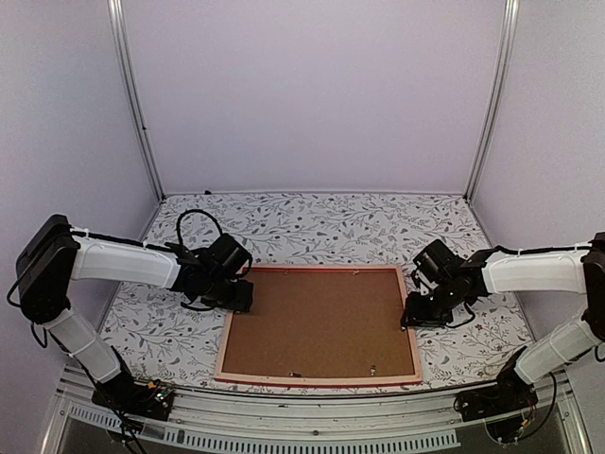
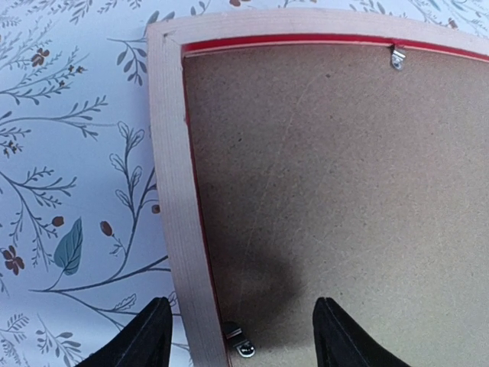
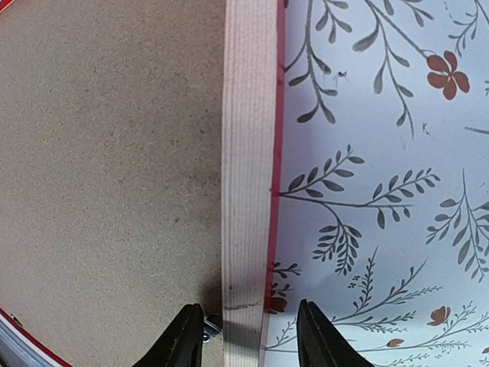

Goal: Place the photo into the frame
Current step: Press the fastener onto the backboard.

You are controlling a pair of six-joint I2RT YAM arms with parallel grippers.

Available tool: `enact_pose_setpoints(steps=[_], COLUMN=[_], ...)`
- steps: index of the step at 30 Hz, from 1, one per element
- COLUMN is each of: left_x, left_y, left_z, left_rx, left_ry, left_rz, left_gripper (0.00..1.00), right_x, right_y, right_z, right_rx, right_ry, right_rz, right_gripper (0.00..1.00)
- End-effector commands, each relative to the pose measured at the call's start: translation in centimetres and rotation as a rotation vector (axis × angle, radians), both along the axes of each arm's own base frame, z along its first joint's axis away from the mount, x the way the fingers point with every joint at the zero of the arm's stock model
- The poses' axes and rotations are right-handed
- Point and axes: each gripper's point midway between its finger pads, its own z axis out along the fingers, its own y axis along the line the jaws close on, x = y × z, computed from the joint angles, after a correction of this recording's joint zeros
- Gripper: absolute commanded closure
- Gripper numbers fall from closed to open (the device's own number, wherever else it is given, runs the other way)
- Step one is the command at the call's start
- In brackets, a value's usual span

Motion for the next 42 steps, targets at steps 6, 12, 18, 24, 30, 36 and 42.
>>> enact_pose_setpoints(steps=[6, 12, 18, 24, 30, 36, 42], left_x=[0.1, 0.0, -0.1, 0.0, -0.1, 0.1, 0.2], left_y=[0.4, 0.5, 0.6, 0.5, 0.7, 0.5, 0.0], left_z=[-0.5, -0.7, -0.7, -0.7, -0.8, -0.4, 0.1], left_rx=[0.008, 0.013, 0.012, 0.012, 0.016, 0.006, -0.041], left_ry=[0.005, 0.008, 0.011, 0.008, 0.01, 0.003, 0.002], left_rz=[0.003, 0.004, 0.007, 0.006, 0.009, 0.008, -0.007], left_gripper=[0.35, 0.35, 0.35, 0.35, 0.35, 0.34, 0.32], right_x=[-1.0, -1.0, -1.1, -0.8, -0.3, 0.6, 1.3], right_y=[-2.8, -3.2, -3.0, -2.3, -1.0, 0.0, 0.4], right_z=[-2.0, -2.6, -2.4, -1.1, -0.2, 0.8, 1.3], right_rx=[-0.137, -0.172, -0.16, -0.116, -0.068, -0.031, -0.028], right_ry=[0.039, 0.049, 0.051, 0.028, 0.025, -0.001, -0.02], right_rz=[-0.021, -0.018, -0.012, -0.005, 0.02, 0.028, 0.024], right_gripper=[0.58, 0.58, 0.66, 0.76, 0.77, 0.61, 0.49])
